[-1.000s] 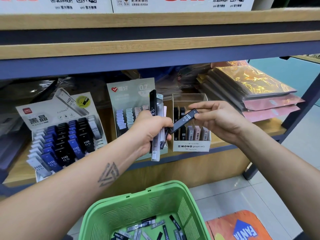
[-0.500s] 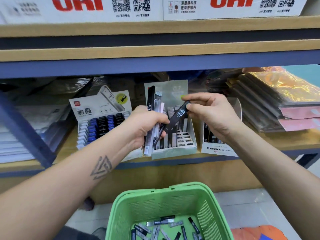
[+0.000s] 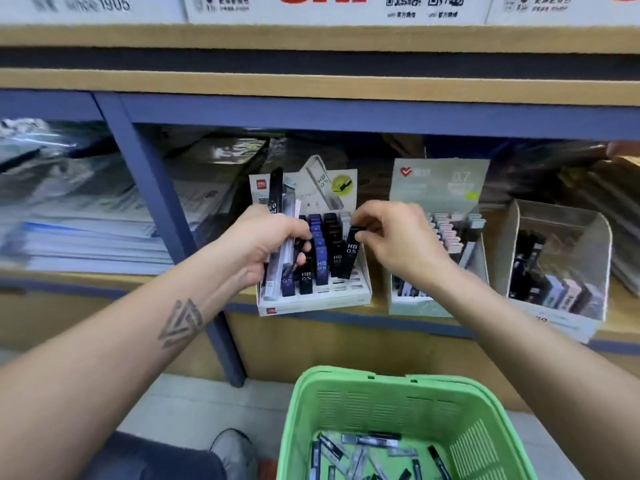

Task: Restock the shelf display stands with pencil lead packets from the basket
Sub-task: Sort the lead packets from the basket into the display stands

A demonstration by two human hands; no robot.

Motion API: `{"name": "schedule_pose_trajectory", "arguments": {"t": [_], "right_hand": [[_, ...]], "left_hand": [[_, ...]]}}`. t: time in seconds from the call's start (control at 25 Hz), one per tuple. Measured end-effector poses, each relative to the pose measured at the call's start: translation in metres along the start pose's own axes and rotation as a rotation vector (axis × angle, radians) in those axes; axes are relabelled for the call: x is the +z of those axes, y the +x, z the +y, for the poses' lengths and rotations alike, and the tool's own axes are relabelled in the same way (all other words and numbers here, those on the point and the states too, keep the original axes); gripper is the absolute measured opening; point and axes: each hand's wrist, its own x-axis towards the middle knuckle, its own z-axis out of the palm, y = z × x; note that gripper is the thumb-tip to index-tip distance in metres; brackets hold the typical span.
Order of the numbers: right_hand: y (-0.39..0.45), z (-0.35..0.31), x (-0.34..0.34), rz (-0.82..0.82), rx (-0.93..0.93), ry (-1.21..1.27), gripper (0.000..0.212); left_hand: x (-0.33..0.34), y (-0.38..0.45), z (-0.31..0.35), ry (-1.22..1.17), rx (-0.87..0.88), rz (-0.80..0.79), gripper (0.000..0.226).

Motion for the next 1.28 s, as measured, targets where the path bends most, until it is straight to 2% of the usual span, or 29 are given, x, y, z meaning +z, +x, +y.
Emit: {"name": "schedule_pose_trajectory", "arguments": {"t": [0.28,0.44,0.8,0.88,0.96,1.0,1.08,1.28], "right_hand": [[0.004,-0.003,0.024,-0.010,-0.012,-0.028,0.014],[0.002,-0.007,0.027,-0.103,-0.033,-0.019,0.015],[0.006,0.001,0.036,-0.061,-0.038,-0.142,0.020],[0.006,-0.014,0.026,-0.065,0.067,0.053,0.015],[0.001,-0.034,0.016,-0.245,0.278,0.531,0.015],[-0.004,-0.043,0.014,-0.358,0.356,0.694,0.022],[-0.011,-0.051,0.018,-0.464,0.393,0.722,0.034],[-0.014,-0.053,0.024,-0.417,0.475,0.759,0.039]], "left_hand": [[-0.013,-0.001,-0.009,-0.007,-0.019,-0.038,0.010],[-0.016,-0.004,-0.012,-0.004,-0.027,-0.050,0.009],[-0.023,-0.008,-0.022,-0.015,0.021,-0.156,0.014],[-0.020,-0.009,-0.022,-0.025,0.028,-0.160,0.011],[-0.018,-0.009,-0.022,-0.065,0.013,-0.123,0.008],[-0.016,-0.009,-0.022,-0.094,0.002,-0.097,0.013],[-0.014,-0.007,-0.022,-0.141,-0.007,-0.060,0.025],[-0.008,-0.010,-0.019,-0.142,0.006,-0.033,0.034]]}}
